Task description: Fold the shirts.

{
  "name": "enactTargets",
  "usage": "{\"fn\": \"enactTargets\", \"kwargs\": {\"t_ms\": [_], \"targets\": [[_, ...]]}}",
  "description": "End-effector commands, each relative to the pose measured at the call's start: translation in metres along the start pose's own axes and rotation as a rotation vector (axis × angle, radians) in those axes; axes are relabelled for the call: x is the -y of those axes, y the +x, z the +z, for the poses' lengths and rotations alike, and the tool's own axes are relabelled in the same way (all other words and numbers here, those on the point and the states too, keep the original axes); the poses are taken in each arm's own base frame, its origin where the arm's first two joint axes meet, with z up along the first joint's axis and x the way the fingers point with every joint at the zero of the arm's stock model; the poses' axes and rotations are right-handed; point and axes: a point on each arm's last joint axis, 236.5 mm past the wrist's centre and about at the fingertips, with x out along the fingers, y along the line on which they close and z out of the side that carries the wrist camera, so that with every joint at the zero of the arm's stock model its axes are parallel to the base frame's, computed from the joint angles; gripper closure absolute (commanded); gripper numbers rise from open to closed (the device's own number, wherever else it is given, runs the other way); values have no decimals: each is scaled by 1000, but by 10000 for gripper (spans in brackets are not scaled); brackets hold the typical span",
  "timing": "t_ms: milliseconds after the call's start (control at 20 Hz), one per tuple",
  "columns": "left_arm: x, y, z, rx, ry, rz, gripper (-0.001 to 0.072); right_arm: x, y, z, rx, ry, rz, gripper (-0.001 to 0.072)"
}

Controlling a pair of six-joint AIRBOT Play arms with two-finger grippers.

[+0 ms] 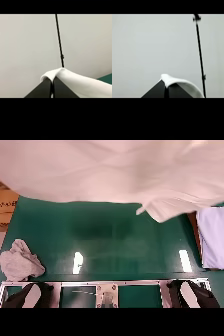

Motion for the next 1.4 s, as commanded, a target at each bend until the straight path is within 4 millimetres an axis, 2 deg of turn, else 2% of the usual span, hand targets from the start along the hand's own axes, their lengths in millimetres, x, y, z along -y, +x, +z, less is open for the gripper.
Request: {"fn": "enactTargets", "kwargs": {"t_ms": [0, 50, 150, 250, 400, 500, 600, 700, 750, 850, 950, 1050, 1100, 1200, 1350], "targets": [[0, -6, 5, 1, -43, 33, 684, -16, -24, 44, 143, -85, -58, 699], [-10, 2, -12, -42, -78, 35, 684, -1, -19, 31, 91, -76, -94, 699], [-28, 21, -63, -159, -191, 11, 684, 39, -2, -19, -66, -15, -151, 699], [-35, 40, -116, -257, -311, -67, 684, 88, 12, -89, -247, 100, -205, 699], [-44, 64, -197, -352, -497, -188, 684, 171, 15, -227, -495, 324, -317, 699], [-43, 80, -271, -452, -578, -236, 684, 212, 8, -321, -614, 426, -371, 699], [-29, 99, -357, -566, -665, -274, 684, 243, 3, -405, -687, 514, -425, 699], [-16, 119, -446, -677, -742, -239, 684, 269, -4, -479, -785, 569, -477, 699], [-16, 128, -489, -733, -768, -192, 684, 281, -7, -508, -825, 604, -503, 700], [-19, 143, -559, -808, -816, -109, 684, 307, -6, -560, -876, 668, -535, 700], [-22, 154, -612, -861, -858, -51, 684, 330, 5, -594, -905, 700, -541, 700], [-28, 166, -643, -885, -896, -36, 684, 351, 28, -612, -904, 724, -526, 698], [-31, 174, -650, -880, -906, -31, 684, 359, 42, -615, -894, 735, -508, 699], [-43, 193, -652, -853, -897, -20, 684, 370, 71, -615, -874, 752, -457, 699], [-65, 221, -629, -769, -856, 1, 684, 382, 106, -603, -830, 758, -409, 699]]}}
